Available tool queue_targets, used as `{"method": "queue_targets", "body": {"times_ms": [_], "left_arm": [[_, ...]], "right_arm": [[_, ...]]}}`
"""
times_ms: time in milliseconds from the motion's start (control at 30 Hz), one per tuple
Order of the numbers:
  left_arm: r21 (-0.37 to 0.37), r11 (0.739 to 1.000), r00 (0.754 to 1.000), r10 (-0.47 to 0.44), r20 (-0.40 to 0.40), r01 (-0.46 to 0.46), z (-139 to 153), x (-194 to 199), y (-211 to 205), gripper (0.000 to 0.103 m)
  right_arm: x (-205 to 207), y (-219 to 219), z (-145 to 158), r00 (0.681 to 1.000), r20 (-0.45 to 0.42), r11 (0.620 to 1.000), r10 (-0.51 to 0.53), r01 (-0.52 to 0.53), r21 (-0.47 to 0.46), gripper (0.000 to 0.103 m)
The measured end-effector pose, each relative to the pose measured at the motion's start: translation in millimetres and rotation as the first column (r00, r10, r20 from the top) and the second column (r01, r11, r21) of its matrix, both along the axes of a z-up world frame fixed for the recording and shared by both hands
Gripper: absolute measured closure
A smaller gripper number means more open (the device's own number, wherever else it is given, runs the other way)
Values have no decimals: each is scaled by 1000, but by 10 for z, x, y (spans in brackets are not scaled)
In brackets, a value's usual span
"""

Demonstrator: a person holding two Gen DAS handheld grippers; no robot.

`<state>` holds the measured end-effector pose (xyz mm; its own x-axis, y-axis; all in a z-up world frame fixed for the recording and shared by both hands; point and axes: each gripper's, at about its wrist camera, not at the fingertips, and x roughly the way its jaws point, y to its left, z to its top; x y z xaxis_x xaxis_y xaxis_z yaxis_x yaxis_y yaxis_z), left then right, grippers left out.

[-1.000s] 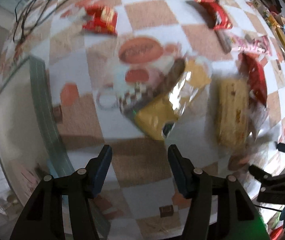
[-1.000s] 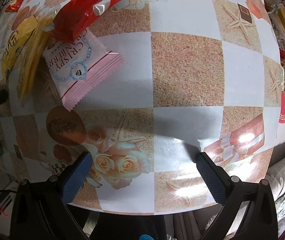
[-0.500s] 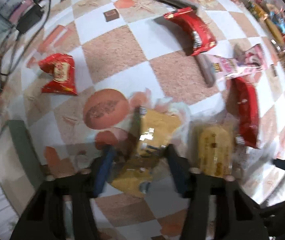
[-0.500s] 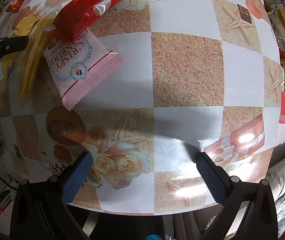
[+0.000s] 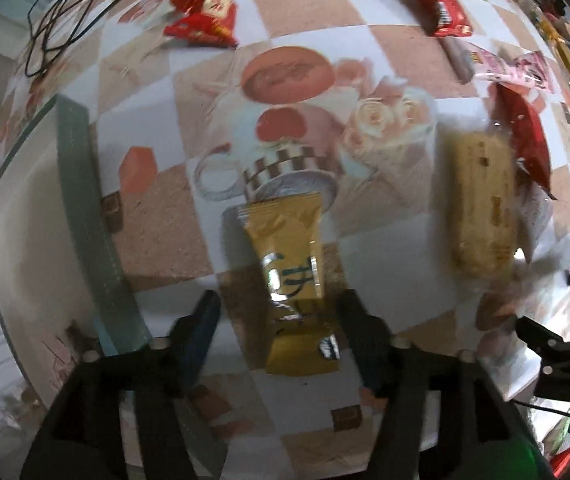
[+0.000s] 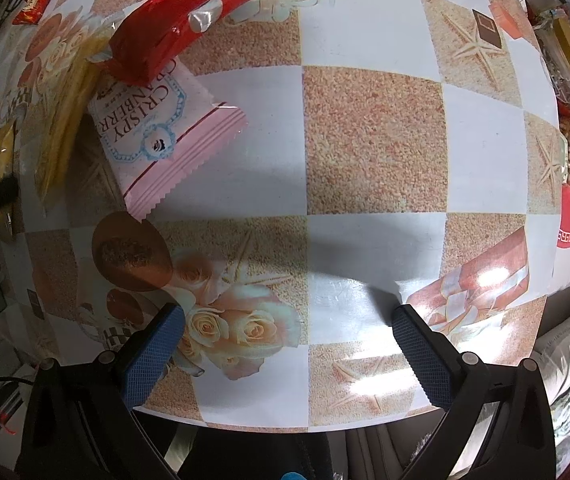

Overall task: Organize snacks
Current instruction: 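Center the left tool fingers around the gold foil packet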

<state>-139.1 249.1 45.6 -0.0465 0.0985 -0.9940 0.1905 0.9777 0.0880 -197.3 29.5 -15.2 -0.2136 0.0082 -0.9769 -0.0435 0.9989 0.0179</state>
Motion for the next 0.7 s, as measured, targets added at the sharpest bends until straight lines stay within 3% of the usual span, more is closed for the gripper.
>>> {"method": "queue_targets", "body": {"times_ms": [133,300,500,567,700], "left_arm": [[-17,999,999,35,-10,-35,-11,8,64,24],[-21,1000,1000,18,-8,-18,-51,96,54,24],[-37,999,1000,18,-15,-18,-45,21,1,22],[-37,999,1000,14,-18,-15,-109,267,-75,22],[-45,999,1000,21,-20,-22,-157,221,-9,22]], "right_arm": [[10,8,-10,1000,-8,1000,-1,1,-1,0],[-41,20,-6,1000,-8,1000,-2,2,-1,0],[23,50,-57,997,-83,1000,-5,4,-4,0],[54,50,-74,995,-98,1000,-4,4,-4,0],[82,59,-75,995,-95,1000,-3,2,-4,0]]}}
